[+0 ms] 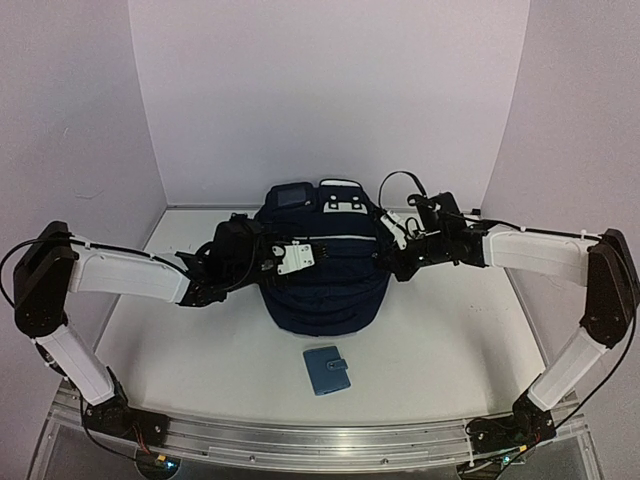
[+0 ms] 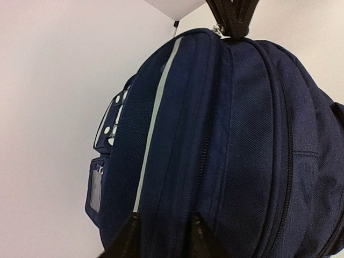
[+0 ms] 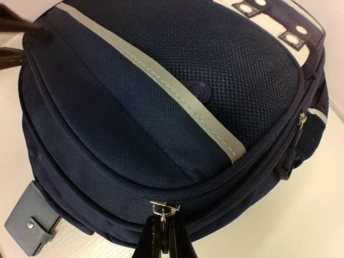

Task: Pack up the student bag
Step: Zip the student bag at the center of the board.

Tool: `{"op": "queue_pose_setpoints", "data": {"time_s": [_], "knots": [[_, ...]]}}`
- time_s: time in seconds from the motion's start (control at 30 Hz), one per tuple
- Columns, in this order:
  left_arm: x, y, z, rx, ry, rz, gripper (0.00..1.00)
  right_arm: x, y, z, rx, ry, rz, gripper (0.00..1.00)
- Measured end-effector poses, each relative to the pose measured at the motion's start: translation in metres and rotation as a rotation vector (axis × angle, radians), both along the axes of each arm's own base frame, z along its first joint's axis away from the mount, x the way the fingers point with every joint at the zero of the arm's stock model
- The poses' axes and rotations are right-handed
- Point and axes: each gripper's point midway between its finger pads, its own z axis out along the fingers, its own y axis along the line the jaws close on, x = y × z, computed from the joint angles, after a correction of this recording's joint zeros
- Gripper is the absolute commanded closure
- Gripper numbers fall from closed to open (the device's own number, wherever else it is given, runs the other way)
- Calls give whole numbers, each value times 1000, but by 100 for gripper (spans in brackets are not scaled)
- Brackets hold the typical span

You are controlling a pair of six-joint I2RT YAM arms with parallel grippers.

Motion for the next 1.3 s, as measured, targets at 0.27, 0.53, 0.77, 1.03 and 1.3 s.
{"op": "queue_pose_setpoints", "data": {"time_s": [0.27,0.53,0.77,1.03,1.3], "knots": [[-27,-27,9,-4,16,-54,54,-11,15,-14,7,109,20,100],[-13,-59,5,2,55,-61,56,-26,33,-9,30,137,54,100],[-9,-77,-22,63,104,-83,73,-29,39,-9,45,167,53,100],[-10,-77,-24,79,101,-88,100,-26,35,-10,50,178,40,100],[-16,-66,-25,79,72,-82,100,-7,16,-9,54,170,28,100]]}}
